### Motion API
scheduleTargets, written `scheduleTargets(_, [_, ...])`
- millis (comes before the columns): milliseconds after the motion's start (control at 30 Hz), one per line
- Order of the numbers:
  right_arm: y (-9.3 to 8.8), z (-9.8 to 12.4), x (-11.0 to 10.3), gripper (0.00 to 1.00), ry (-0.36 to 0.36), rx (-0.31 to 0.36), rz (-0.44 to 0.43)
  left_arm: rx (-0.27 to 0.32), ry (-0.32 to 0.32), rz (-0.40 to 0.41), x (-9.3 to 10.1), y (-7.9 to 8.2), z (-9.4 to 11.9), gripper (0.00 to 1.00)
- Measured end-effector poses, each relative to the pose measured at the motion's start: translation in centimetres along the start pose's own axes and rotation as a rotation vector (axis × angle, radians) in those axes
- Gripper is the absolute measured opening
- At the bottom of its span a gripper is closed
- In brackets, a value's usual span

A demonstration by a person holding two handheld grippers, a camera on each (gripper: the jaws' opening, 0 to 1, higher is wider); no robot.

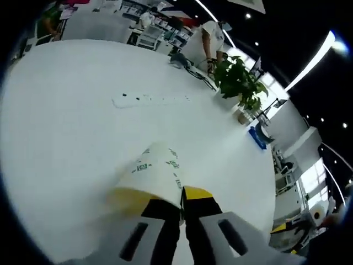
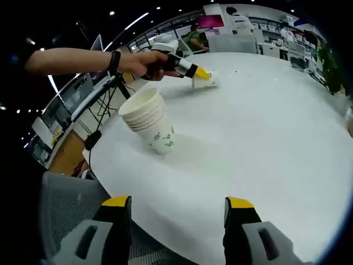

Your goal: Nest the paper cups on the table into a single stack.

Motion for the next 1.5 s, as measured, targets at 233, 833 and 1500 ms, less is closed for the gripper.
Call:
scheduleTargets(233, [0.2, -0.1, 0.1, 0.69, -0.006, 0.011, 0.006, -0.037, -0.002, -0.101, 0.8, -0.5, 2.2, 0.00])
scheduleTargets(833, [1.0, -0.5, -1.2, 0.69, 0.029, 0.041, 0.054, -0.169, 0.122, -0.435, 0.2, -2.7, 7.2, 0.00])
scheduleTargets(1500, [2.1, 0.2, -1.7, 0.69, 0.030, 0.081, 0.091, -0.118, 0.160, -0.529, 4.5, -4.4, 11.6, 0.00])
Point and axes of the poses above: the point that each gripper's makers call its tool centre point, and the gripper's own axes: z roughly backward along the fingers, x roughly to its right, y roughly out of its top, the point moved 2 cm from there along z, roughly backward along the fingers, and after that the axes turned 11 degrees about z, right-handed, at the moved point
